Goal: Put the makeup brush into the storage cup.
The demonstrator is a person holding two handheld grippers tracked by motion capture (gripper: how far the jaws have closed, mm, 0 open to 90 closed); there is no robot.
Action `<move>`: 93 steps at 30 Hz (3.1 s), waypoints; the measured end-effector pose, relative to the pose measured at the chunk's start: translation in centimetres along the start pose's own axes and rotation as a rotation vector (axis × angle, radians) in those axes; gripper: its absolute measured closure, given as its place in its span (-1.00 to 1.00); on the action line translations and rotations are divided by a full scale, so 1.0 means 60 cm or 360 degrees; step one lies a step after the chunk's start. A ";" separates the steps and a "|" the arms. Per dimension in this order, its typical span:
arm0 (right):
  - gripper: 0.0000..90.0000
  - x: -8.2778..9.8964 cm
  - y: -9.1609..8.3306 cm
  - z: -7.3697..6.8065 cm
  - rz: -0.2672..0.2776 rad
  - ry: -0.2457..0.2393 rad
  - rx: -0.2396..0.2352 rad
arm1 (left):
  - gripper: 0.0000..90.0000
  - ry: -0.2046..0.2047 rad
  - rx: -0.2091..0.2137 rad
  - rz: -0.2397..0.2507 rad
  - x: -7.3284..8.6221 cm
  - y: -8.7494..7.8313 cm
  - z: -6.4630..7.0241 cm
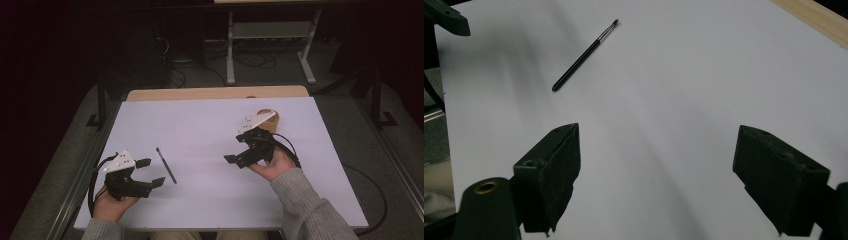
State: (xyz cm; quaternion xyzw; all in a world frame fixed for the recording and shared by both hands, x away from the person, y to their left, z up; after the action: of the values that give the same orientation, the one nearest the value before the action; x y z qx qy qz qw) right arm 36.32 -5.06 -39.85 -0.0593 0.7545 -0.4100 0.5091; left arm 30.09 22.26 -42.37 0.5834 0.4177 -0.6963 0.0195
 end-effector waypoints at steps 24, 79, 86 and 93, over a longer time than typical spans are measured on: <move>-0.59 -0.071 0.097 -0.027 -0.0155 -0.0077 -0.0099 | -0.61 0.0007 -0.0017 0.0000 0.001 -0.007 -0.005; -0.21 -0.131 0.337 -0.130 -0.0474 -0.0061 -0.0178 | -0.61 0.0000 -0.0044 -0.0008 0.012 -0.022 -0.017; -0.09 -0.119 0.352 -0.135 -0.0474 -0.0029 -0.0189 | -0.61 0.0000 -0.0044 -0.0008 0.012 -0.022 -0.017; -0.03 -0.107 0.355 -0.137 -0.0445 -0.0006 -0.0172 | -0.61 0.0004 -0.0045 -0.0011 0.012 -0.021 -0.017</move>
State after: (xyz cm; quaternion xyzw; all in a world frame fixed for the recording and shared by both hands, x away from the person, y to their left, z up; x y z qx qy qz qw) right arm 39.64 16.75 -48.50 -0.1918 0.7589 -0.4356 0.4444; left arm 29.99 24.01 -42.24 0.5825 0.4294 -0.6897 0.0248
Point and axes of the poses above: each handheld gripper's, and its own axes: y roughly forward along the jaws, x roughly out of its underside, z roughly to its right, the point moved 8 cm from there along y, roughly forward along the jaws, and after that the axes turned 6 degrees about y, right-handed, at the moved point
